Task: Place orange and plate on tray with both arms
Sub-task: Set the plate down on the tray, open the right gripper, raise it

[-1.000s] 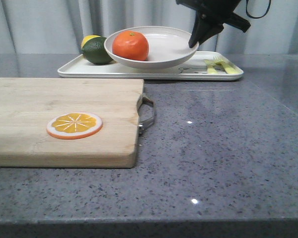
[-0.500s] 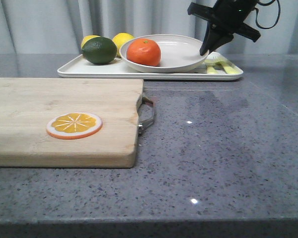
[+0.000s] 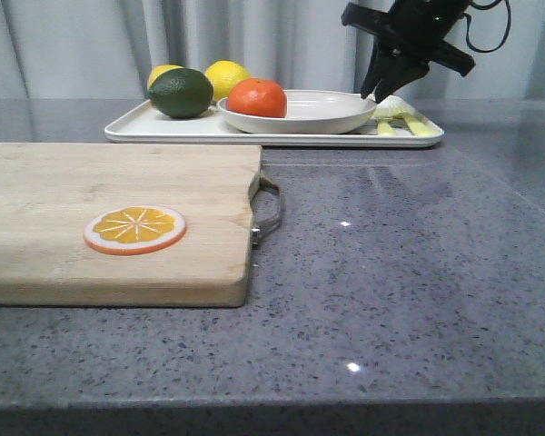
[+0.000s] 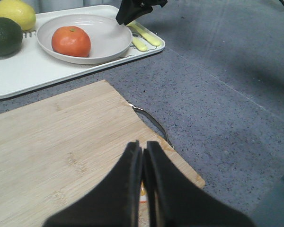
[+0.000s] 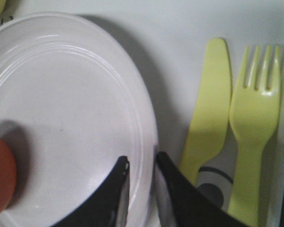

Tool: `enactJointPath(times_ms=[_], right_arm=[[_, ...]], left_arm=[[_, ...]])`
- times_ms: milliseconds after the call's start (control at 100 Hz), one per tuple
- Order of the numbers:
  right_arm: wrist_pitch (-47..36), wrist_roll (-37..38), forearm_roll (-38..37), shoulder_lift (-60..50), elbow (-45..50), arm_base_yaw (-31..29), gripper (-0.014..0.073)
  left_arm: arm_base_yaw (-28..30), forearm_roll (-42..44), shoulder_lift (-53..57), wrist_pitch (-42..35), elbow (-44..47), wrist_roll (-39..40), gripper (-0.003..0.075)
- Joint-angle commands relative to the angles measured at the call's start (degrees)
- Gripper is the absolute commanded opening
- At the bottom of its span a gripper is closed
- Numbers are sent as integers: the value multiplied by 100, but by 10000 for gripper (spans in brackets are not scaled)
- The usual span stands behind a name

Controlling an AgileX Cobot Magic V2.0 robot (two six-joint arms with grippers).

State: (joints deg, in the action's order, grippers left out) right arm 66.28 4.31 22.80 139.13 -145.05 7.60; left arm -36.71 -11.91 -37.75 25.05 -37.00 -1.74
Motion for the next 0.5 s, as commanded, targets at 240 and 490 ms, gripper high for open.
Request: enactJointPath(times_ms=[240,490], right_arm=[[79,-33,77,-596,-204,-16,280],[724,-165,-228,-891,-204,-16,219]], left_arm=[[5,-45,10,-427,-148,-11,-20],[5,-45,10,-427,-148,-11,-20]])
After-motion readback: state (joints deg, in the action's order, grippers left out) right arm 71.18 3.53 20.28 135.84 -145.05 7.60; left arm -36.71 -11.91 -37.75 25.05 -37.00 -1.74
